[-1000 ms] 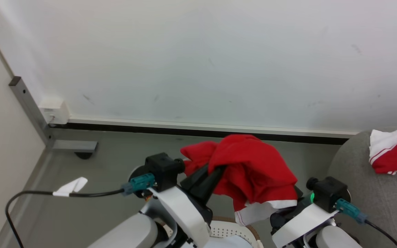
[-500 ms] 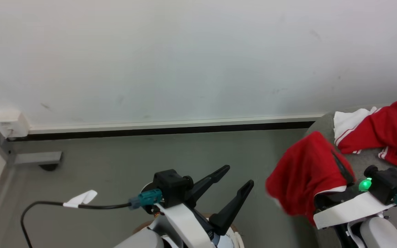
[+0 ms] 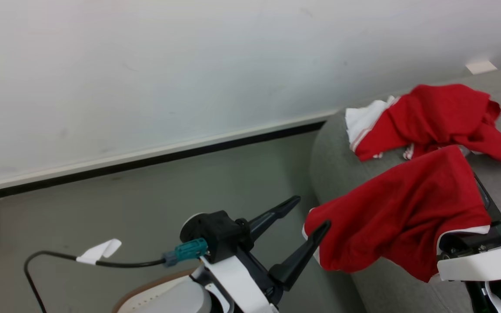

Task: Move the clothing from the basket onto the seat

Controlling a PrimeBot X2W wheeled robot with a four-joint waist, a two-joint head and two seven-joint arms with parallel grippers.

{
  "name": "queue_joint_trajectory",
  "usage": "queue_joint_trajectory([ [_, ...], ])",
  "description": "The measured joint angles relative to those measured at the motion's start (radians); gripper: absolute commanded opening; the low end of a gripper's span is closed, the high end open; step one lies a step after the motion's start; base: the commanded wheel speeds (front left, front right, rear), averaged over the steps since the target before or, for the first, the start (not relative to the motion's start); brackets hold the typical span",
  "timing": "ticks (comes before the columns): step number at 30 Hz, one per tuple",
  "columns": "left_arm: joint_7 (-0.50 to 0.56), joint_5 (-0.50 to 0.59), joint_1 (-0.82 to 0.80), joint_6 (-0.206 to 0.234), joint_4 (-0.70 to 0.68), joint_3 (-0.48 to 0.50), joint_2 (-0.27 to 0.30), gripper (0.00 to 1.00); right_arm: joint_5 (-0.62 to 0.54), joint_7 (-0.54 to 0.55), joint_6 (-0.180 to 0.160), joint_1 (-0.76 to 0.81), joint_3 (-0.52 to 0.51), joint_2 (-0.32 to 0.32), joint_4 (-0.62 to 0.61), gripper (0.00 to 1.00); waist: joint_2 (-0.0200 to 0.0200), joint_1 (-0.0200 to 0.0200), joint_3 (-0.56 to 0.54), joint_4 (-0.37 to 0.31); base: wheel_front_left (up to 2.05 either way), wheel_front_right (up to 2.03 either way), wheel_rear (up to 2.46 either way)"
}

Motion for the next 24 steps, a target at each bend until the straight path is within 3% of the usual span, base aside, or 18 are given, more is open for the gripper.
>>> queue_joint_trajectory([
  [6,-0.014,0.021,-0.026,-0.012,0.023,-0.005,0.012,1.00,0.031,0.008,0.000,0.021,-0.019,0.043,-0.056,0.00,0.0000,0.0000,0.052,-0.092,0.00,0.00,0.00],
  [13,-0.024,0.053,-0.042,-0.017,0.044,-0.018,0.016,1.00,0.038,0.012,0.000,0.027,-0.030,0.040,-0.075,0.00,0.0000,0.0000,0.086,-0.180,0.00,0.00,0.00],
  [24,-0.024,0.073,-0.053,-0.016,0.057,-0.045,0.011,1.00,0.036,0.004,0.000,-0.036,-0.069,0.012,-0.077,0.00,0.0000,0.0000,0.110,-0.190,0.00,0.00,0.00],
])
